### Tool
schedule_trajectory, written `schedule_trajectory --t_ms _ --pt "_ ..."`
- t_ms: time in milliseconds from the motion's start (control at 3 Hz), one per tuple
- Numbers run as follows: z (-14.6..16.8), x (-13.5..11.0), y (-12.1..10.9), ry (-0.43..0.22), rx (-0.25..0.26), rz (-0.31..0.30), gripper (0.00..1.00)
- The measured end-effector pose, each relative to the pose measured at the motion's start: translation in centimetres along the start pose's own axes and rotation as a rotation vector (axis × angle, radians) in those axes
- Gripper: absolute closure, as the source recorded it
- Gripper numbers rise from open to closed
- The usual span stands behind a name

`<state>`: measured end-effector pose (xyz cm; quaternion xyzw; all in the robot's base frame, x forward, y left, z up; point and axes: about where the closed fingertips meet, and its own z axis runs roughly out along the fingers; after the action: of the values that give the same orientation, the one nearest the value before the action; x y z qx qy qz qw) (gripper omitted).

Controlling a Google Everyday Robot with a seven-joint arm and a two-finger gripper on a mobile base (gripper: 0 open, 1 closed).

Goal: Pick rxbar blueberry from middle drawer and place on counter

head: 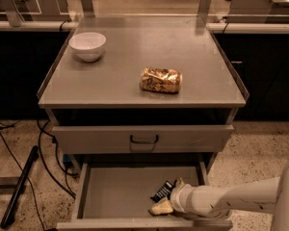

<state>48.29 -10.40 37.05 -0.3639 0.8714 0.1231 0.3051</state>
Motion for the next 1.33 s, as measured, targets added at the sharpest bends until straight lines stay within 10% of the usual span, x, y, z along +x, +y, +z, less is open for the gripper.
schedule_trajectory --t_ms 1000,1333 --pt "3.7 1.0 -0.8 0.040 0.018 0.042 0.17" --pt "4.0 1.5 -1.1 0.053 0.021 0.051 0.37"
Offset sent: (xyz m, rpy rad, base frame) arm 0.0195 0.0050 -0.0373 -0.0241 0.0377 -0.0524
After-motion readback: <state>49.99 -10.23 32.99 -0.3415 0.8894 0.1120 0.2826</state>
